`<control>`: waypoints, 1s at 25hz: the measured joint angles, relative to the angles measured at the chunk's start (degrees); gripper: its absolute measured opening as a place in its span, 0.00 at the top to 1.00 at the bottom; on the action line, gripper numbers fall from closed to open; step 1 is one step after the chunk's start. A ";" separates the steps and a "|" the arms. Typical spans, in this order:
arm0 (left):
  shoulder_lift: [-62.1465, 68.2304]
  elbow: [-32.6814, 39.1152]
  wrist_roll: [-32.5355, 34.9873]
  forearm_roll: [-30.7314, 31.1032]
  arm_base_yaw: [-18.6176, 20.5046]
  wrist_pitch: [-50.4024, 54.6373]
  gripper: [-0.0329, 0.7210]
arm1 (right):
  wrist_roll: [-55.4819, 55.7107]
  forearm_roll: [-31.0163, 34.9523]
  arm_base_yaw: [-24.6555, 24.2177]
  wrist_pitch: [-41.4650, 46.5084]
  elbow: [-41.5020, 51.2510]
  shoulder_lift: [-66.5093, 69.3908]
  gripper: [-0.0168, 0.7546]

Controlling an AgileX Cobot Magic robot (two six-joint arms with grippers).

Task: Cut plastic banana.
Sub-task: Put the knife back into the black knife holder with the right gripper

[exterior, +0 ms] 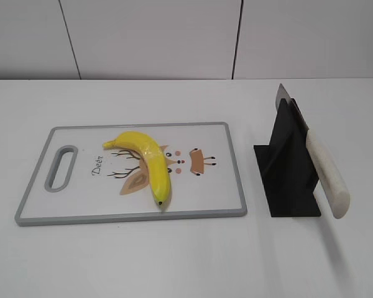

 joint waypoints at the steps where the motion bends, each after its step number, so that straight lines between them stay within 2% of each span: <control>1: 0.00 0.00 0.00 0.00 0.00 0.00 0.19 | -0.42 -0.05 0.00 0.14 1.14 -2.46 0.23; 8: 0.00 0.00 0.05 0.00 0.00 0.00 0.19 | -1.79 -0.89 0.00 0.59 10.27 -19.74 0.23; 12: 0.00 0.00 0.06 0.00 0.00 0.00 0.19 | -1.79 -1.56 0.00 4.26 13.79 -26.44 0.23; 25: 0.00 0.00 0.02 0.00 0.00 0.00 0.19 | -1.84 -1.93 0.00 5.41 14.52 -39.80 0.26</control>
